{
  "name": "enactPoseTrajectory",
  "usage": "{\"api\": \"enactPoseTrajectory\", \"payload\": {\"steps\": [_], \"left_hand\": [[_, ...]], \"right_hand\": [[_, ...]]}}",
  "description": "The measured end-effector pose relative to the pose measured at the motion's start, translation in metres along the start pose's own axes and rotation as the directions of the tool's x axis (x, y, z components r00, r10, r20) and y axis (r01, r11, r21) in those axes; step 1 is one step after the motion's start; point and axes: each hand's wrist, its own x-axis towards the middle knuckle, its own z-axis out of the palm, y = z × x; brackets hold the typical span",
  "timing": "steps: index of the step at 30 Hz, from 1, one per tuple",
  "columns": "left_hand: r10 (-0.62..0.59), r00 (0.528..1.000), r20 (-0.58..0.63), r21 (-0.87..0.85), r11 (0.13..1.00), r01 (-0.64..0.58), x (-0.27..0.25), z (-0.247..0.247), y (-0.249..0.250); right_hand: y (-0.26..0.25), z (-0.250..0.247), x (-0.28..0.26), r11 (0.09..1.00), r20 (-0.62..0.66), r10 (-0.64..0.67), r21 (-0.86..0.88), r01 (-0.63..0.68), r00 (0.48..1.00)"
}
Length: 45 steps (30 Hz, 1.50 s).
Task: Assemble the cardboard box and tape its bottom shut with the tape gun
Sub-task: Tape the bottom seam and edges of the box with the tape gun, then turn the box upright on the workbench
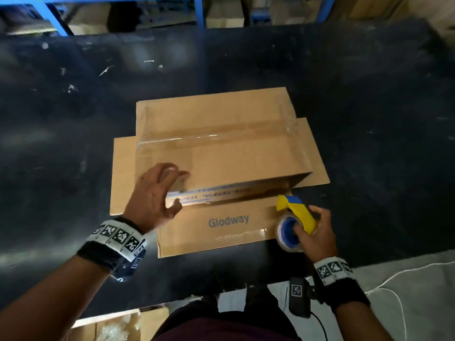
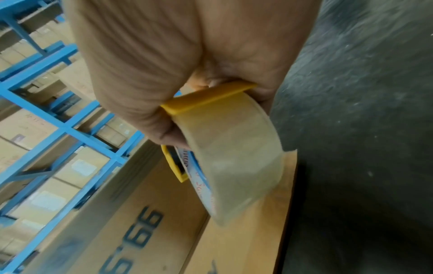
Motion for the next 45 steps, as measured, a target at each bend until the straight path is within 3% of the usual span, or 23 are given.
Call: {"api": "enactPoseTrajectory", "payload": {"steps": [5,12,17,29,33,37,42,45], "left_hand": [[0.103,0.994,-0.046,-0.11,0.988,-0.108,0.047,0.046,0.094],[0.056,0.997,0.05,-0.009,0.998,-0.056,0.119,0.096,0.188],[0.016,1.0,0.007,0.104,0.994,-0.017,0.124,0.121,0.201],[-0.025,0.999,0.021,0.097,0.995,0.023,0.124,0.123,0.208],[-0.029,0.999,0.032,-0.117,0.993,0.033,0.124,0.109,0.204],[-0.088,0.992,-0.094,-0.367,0.929,0.048,0.119,0.07,0.18],[-0.231,0.958,-0.169,-0.312,0.935,0.171,0.115,0.001,0.096],[-0.395,0.911,-0.114,-0.244,0.901,0.36,0.118,-0.036,0.034]], "right_hand": [[0.025,-0.033,0.067,0.997,-0.112,0.072,0.013,-0.071,0.991],[0.086,-0.076,0.145,0.989,-0.244,0.025,-0.136,-0.06,0.97],[0.121,-0.103,0.175,0.977,-0.205,0.042,-0.194,-0.083,0.978],[0.133,-0.123,0.199,0.943,-0.049,0.086,-0.318,-0.097,0.995],[0.102,-0.132,0.194,0.96,-0.156,0.036,-0.27,-0.078,0.987],[0.019,-0.131,0.187,0.968,-0.221,-0.109,-0.244,0.053,0.969],[-0.109,-0.094,0.197,0.957,-0.076,-0.238,-0.191,0.22,0.968],[-0.167,-0.059,0.206,0.931,0.082,-0.257,-0.247,0.269,0.963]]}}
